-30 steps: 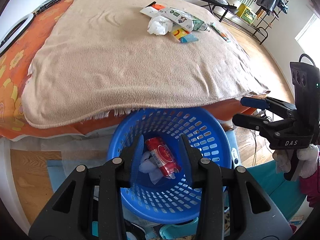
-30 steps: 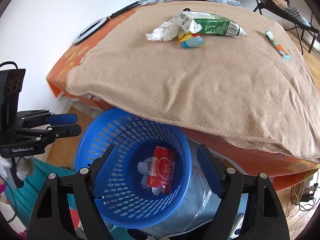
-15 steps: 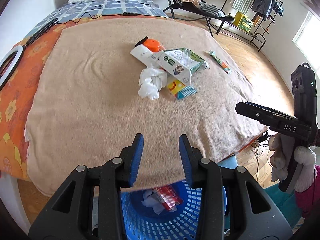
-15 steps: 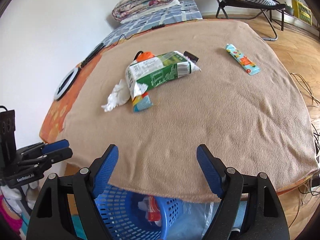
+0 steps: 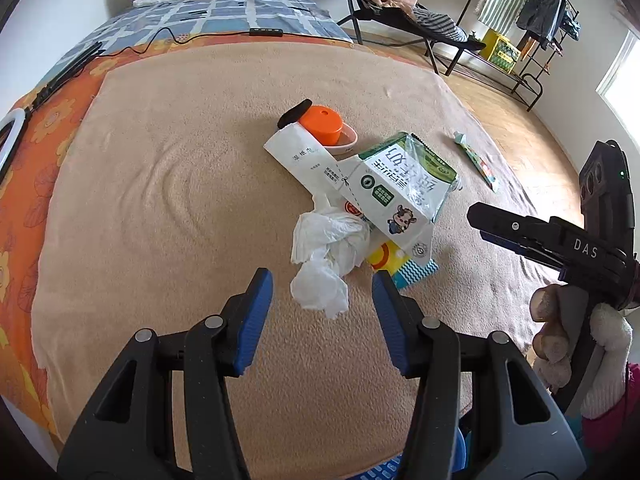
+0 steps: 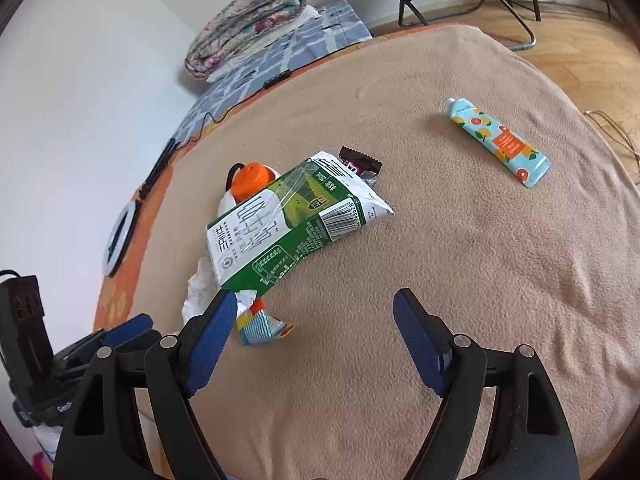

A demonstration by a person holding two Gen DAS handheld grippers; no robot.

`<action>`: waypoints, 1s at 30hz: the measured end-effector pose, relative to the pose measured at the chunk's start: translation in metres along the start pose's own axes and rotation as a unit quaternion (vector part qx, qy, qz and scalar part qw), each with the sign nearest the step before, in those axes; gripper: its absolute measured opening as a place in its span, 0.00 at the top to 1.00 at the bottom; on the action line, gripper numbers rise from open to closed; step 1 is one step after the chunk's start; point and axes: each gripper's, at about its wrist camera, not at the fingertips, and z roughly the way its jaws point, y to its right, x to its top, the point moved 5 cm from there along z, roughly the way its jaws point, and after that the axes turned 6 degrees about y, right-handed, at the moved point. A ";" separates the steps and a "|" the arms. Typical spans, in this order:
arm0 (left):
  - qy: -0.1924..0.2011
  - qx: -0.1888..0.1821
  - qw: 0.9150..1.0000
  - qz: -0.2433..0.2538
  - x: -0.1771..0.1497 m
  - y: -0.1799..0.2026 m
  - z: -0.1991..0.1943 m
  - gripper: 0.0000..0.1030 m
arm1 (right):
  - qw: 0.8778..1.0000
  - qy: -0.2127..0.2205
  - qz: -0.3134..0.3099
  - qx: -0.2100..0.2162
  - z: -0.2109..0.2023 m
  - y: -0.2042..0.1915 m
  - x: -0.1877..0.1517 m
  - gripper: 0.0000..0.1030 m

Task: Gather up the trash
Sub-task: 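Reach the left gripper to the white tissue while the right reaches the milk carton, then grasp the white tissue with the left gripper while the right grasps the green milk carton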

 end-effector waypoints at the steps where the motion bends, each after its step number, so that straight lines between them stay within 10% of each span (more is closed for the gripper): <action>1: -0.002 -0.001 1.000 -0.002 0.002 -0.001 0.004 0.49 | 1.000 -0.002 0.013 0.004 0.004 0.003 0.002 0.22; 30: -0.028 -0.026 0.999 0.013 0.009 0.005 0.057 0.73 | 0.983 -0.004 0.151 0.102 0.069 -0.002 0.029 0.29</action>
